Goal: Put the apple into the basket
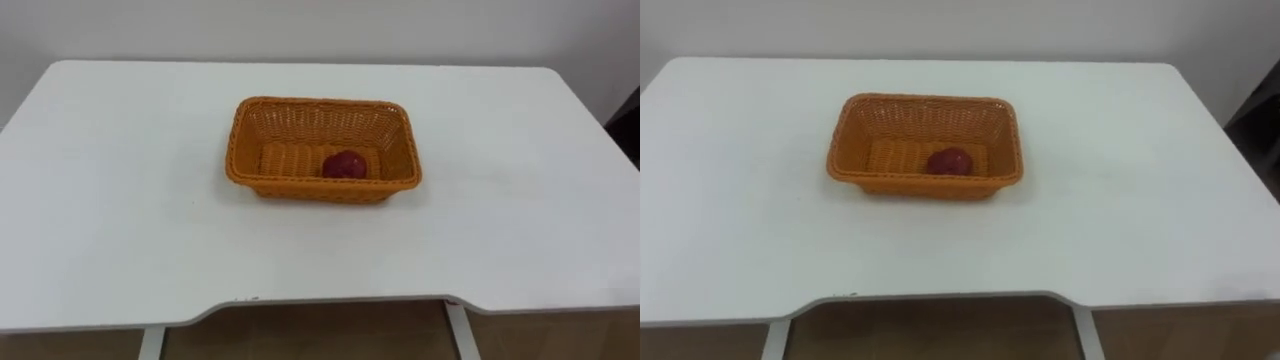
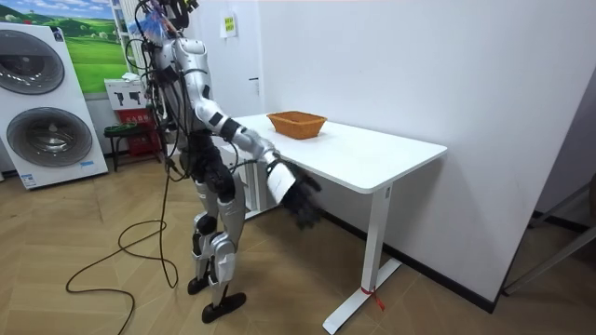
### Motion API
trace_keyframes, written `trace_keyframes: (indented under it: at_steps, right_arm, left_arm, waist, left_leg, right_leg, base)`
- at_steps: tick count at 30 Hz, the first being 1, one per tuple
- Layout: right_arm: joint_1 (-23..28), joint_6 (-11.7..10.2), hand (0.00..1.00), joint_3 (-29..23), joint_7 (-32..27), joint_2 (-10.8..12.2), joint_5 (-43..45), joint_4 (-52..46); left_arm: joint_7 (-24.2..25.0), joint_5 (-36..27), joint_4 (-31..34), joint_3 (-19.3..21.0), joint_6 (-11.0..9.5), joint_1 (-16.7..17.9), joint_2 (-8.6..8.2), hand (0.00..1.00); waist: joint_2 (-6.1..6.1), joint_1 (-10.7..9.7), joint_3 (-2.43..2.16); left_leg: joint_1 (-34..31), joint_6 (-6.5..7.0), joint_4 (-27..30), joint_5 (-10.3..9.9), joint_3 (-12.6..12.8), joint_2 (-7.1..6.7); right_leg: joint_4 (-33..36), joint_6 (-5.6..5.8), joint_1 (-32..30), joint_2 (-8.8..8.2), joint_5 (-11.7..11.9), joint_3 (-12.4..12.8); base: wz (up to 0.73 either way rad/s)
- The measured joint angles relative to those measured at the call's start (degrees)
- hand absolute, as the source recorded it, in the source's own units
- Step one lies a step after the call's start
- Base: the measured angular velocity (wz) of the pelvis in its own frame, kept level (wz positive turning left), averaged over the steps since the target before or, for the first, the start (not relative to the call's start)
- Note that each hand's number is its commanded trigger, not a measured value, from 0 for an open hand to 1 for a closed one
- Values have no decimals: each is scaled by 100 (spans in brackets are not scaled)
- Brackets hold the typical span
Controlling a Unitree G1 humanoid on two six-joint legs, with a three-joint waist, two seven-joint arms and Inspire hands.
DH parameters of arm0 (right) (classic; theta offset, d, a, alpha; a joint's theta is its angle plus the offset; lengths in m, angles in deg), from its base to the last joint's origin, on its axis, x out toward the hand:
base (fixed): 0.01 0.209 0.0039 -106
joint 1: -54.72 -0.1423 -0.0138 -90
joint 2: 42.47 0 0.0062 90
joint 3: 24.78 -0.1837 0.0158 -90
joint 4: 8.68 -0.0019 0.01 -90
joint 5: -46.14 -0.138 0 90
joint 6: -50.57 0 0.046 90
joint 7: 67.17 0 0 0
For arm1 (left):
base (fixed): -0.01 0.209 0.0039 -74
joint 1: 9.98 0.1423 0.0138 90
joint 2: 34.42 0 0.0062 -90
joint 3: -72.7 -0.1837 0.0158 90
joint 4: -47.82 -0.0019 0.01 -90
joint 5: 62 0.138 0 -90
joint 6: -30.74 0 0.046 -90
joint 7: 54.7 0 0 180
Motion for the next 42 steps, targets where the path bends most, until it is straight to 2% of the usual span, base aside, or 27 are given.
trace_keyframes:
  at_steps: [3,6,10,13,16,22,24,26,29,31,33,36,42]
  right_arm:
    - [26,39,0,-294,-75,163,-593,706]
    - [47,41,0,-541,-80,277,-932,1144]
    - [201,17,0,-543,12,286,-1147,1256]
    - [224,19,0,-466,170,358,-1208,1488]
    - [229,38,0,-111,437,454,-1059,1716]
    - [205,299,0,434,998,563,-317,2178]
    - [262,382,0,737,1250,576,-168,2325]
    - [255,419,0,821,1498,614,-173,2464]
    - [318,434,0,970,1970,751,-166,2663]
    - [346,546,0,1069,2224,825,-88,2711]
    - [348,558,0,1410,2595,875,153,2872]
    - [340,693,0,1812,2945,910,595,2938]
    - [151,867,0,2183,3445,921,1421,3075]
  left_arm:
    - [-41,5,-28,59,26,-7,-50,0]
    - [-36,17,-12,231,42,-14,-62,0]
    - [-8,15,88,279,61,43,-119,0]
    - [18,15,127,272,53,83,-139,0]
    - [20,4,112,245,48,77,-144,0]
    - [110,7,-41,216,19,-25,-185,0]
    - [143,5,-62,215,54,-79,-186,0]
    - [162,17,-138,220,65,-83,-190,0]
    - [242,17,-196,222,78,-24,-227,0]
    - [263,17,-225,222,83,18,-268,0]
    - [263,16,-326,222,124,29,-321,0]
    - [279,10,-385,206,225,-33,-368,0]
    - [387,1,-493,-50,334,-102,-397,0]
  waist:
    - [115,-27,-16]
    - [125,-40,-10]
    - [137,-34,0]
    - [99,-19,3]
    - [79,11,11]
    - [96,85,20]
    - [101,179,23]
    - [113,239,18]
    - [141,287,35]
    - [160,316,37]
    - [174,337,37]
    - [171,346,39]
    - [189,346,49]
  left_leg:
    - [23,1,4,1,9,-7]
    - [22,-2,7,3,14,3]
    - [15,2,17,9,29,-5]
    - [10,3,13,10,30,-14]
    - [-7,5,15,9,31,-19]
    - [-88,12,98,4,27,-27]
    - [-84,12,49,4,33,-15]
    - [-62,10,6,4,31,-10]
    - [71,8,-34,2,26,5]
    - [123,8,-75,3,12,1]
    - [128,9,-88,3,4,-1]
    - [118,9,-52,3,-30,-3]
    - [124,6,-42,1,-39,1]
  right_leg:
    - [-3,2,17,-3,-1,8]
    - [-9,0,19,5,-3,35]
    - [-14,1,-7,5,-7,109]
    - [-10,4,-42,7,-9,139]
    - [-15,9,-47,6,-12,155]
    - [-6,10,-124,1,-11,177]
    - [2,9,-163,10,-11,188]
    - [-7,9,-139,13,-11,188]
    - [-99,7,10,10,-10,179]
    - [-118,10,58,8,-12,182]
    - [-152,11,68,4,-12,161]
    - [-173,11,86,-2,-11,129]
    - [-182,10,100,3,-11,126]
  base:
    - [-1]
    - [0]
    - [-4]
    - [0]
    - [0]
    - [-1]
    - [-3]
    - [0]
    - [0]
    - [0]
    - [0]
    - [5]
    - [1]
